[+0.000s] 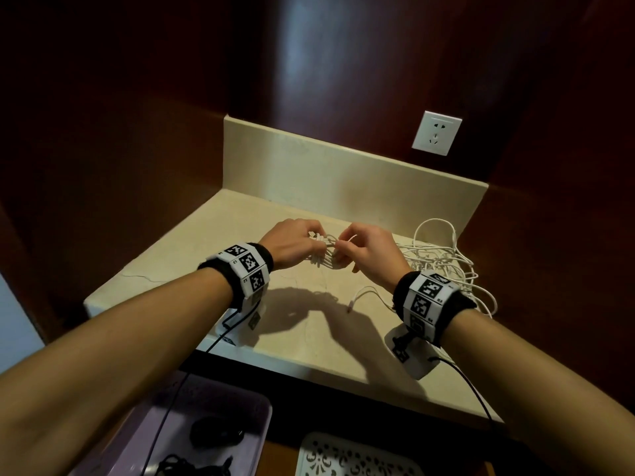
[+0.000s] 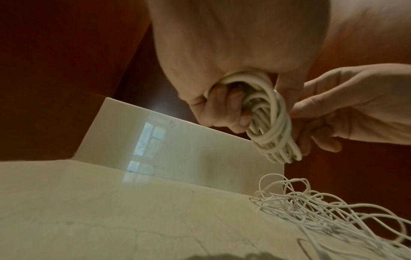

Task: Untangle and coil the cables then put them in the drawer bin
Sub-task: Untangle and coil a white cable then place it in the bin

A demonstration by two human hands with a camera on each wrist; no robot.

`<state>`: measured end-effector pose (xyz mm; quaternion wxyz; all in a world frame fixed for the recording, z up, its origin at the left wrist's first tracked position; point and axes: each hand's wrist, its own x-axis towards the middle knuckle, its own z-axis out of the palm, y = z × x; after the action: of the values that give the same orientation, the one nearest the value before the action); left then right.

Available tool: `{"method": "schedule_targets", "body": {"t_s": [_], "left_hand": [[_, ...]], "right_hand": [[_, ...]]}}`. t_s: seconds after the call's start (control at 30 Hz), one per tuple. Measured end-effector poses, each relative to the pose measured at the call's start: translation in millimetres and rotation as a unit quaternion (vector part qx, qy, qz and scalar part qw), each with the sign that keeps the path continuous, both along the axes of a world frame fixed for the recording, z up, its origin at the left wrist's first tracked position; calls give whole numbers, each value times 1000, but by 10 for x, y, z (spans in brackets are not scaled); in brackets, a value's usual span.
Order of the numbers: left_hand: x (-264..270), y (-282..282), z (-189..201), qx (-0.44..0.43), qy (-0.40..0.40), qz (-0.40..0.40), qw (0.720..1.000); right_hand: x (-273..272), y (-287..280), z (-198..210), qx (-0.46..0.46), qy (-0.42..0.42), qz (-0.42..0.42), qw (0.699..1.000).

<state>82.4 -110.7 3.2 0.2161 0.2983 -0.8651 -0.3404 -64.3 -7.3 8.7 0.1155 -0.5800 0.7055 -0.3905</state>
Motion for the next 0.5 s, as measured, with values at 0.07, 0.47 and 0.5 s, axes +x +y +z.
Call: {"method": "schedule_targets", "body": {"t_s": [0.07,0.47,0.5], "left_hand": [[-5,18,6,-4,7,1,1000],[-18,-2,26,23,48,-12,998],[-10,-9,30,25,45,-18,999]], "right_hand": [[-18,1,-2,-2,4,0,1000],[-113,22,41,-41,31,-10,999],[-125,29,52,-38,38,3,999]]}}
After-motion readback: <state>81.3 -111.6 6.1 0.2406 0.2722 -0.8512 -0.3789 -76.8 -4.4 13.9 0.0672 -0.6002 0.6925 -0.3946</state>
